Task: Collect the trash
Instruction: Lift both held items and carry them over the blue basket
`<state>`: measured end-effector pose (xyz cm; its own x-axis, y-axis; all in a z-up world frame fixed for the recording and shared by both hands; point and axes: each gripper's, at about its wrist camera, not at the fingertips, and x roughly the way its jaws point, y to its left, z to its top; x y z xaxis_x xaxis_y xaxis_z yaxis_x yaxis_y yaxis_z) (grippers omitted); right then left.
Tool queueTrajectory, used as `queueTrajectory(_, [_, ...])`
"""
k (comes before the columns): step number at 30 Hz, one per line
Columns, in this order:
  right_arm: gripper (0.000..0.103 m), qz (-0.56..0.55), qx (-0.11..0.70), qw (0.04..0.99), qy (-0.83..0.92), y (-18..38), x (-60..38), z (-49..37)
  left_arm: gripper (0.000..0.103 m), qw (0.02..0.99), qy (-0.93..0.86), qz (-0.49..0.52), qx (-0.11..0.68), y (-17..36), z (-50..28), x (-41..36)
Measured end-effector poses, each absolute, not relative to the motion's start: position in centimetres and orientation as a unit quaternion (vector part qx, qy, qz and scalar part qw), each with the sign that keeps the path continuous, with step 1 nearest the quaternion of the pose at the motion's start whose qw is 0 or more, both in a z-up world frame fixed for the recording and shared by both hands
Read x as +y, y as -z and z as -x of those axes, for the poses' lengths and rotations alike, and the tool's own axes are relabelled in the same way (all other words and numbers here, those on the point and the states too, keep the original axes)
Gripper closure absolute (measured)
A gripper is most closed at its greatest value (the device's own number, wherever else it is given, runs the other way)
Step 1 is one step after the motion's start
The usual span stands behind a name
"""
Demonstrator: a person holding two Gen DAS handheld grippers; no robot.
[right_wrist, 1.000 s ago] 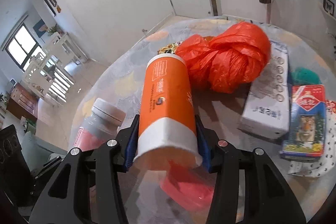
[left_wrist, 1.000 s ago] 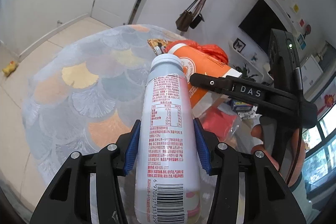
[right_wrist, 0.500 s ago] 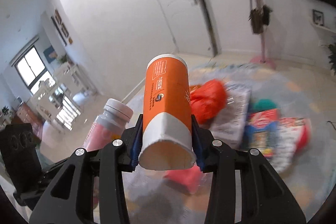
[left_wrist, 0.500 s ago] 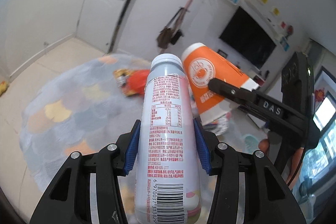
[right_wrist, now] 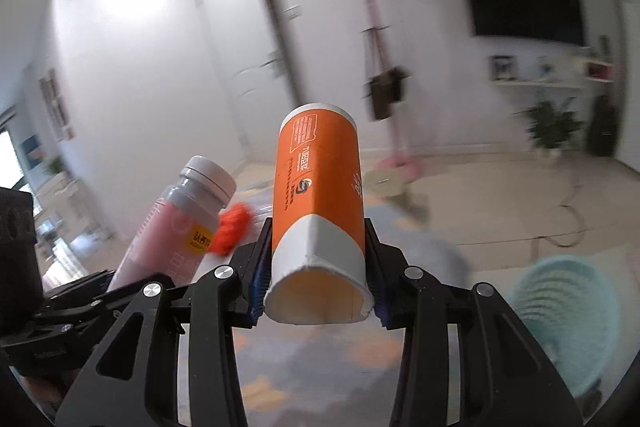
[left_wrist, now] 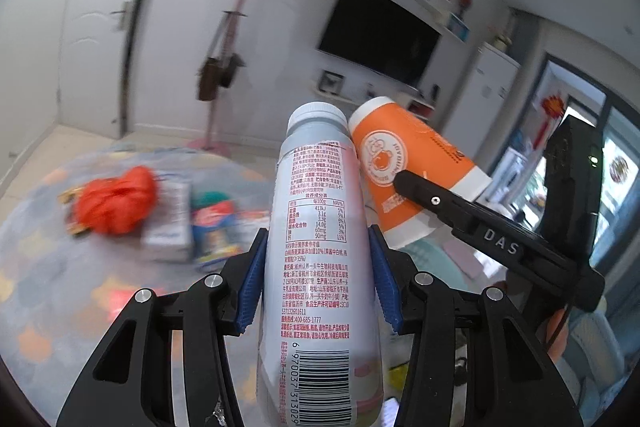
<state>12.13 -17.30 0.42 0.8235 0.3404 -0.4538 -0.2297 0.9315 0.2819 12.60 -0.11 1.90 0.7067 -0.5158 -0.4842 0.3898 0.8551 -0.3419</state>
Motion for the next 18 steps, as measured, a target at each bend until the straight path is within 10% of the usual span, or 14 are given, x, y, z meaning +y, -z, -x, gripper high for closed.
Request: queueTrajectory(18, [0.063,-0.254,0.304,0.916,0.067,8.0,-40.2,-10.6,0.056,0.850,0.390,0.064,0.348,3.5,-19.9,-20.6])
